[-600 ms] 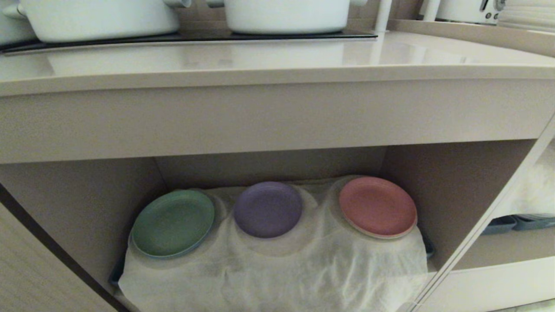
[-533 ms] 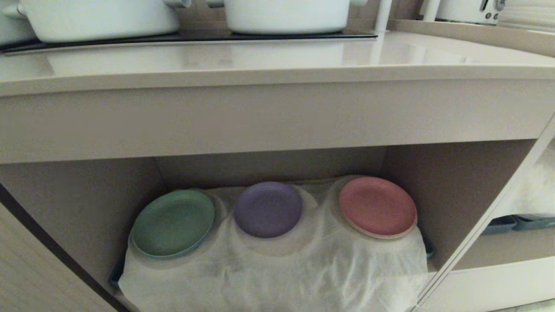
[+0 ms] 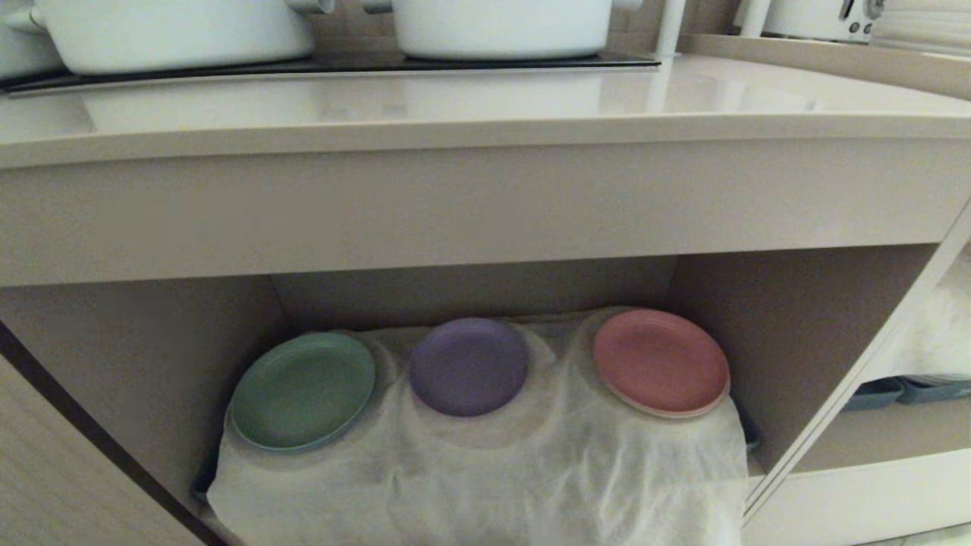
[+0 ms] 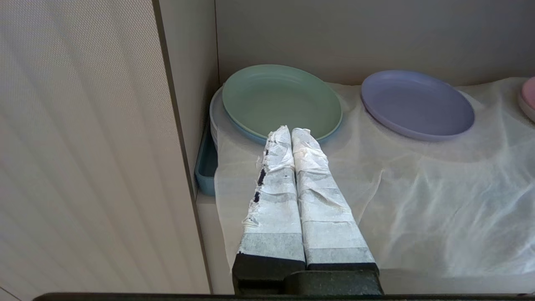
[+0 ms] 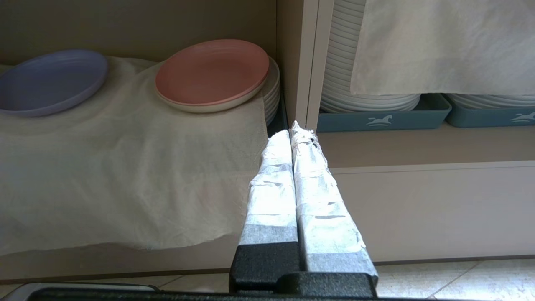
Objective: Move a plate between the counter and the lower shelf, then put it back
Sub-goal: Pick up the plate in the cupboard
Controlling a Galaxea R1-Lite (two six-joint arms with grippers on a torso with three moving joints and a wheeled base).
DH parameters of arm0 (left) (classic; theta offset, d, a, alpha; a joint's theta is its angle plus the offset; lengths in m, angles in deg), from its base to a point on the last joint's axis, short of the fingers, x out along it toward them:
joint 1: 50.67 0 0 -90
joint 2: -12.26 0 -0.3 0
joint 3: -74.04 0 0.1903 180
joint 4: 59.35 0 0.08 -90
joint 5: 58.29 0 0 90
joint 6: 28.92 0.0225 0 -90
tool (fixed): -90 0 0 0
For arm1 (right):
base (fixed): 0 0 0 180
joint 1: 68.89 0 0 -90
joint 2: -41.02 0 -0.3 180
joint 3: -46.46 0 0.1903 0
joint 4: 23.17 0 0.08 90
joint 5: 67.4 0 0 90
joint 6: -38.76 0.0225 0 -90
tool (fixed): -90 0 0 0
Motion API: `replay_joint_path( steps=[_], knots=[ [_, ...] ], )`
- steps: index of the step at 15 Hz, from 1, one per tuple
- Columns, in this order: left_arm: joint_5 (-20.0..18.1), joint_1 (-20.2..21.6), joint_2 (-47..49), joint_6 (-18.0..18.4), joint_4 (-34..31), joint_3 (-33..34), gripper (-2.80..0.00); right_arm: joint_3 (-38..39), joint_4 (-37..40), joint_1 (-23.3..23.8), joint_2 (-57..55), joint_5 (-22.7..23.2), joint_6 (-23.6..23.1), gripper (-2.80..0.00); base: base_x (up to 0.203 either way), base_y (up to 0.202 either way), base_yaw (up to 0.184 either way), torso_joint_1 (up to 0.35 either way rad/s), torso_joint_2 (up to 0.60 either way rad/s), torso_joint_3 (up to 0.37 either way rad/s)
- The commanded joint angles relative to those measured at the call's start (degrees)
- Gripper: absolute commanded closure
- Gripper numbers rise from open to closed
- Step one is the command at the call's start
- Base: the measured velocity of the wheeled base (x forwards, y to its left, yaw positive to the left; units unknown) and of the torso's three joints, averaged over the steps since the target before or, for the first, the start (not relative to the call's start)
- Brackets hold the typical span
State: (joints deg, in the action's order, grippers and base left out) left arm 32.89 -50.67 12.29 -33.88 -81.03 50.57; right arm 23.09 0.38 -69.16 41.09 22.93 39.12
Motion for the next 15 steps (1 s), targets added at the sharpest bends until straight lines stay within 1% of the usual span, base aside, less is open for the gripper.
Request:
replay_joint_path(
  steps=[1,8,10,12,13,15],
  knots=[
    [0.0,0.0,0.0,0.0,0.1,0.0,0.0,0.0,0.0,-0.1,-0.1,0.0,0.0,0.0,0.0,0.0,0.0,0.0,0.0,0.0],
    [0.0,0.0,0.0,0.0,0.0,0.0,0.0,0.0,0.0,0.0,-0.1,0.0,0.0,0.0,0.0,0.0,0.0,0.0,0.0,0.0],
    [-0.1,0.0,0.0,0.6,0.0,0.0,0.0,0.0,0.0,0.0,-0.1,0.0,0.0,0.0,0.0,0.0,0.0,0.0,0.0,0.0],
    [-1.2,0.0,0.0,4.7,0.2,0.0,0.0,0.0,0.0,0.0,-0.1,0.0,-0.1,0.0,0.0,0.0,0.0,0.0,0.0,0.0],
    [-1.7,0.0,0.0,5.8,0.3,0.0,0.0,0.0,0.0,0.0,-0.1,0.0,-0.1,0.0,0.0,0.0,0.0,0.0,0.0,0.0],
    [-1.8,0.0,0.0,5.9,0.3,0.0,0.0,0.0,0.0,0.0,-0.1,0.0,-0.1,0.0,0.0,0.0,0.0,0.0,0.0,0.0]
  ],
)
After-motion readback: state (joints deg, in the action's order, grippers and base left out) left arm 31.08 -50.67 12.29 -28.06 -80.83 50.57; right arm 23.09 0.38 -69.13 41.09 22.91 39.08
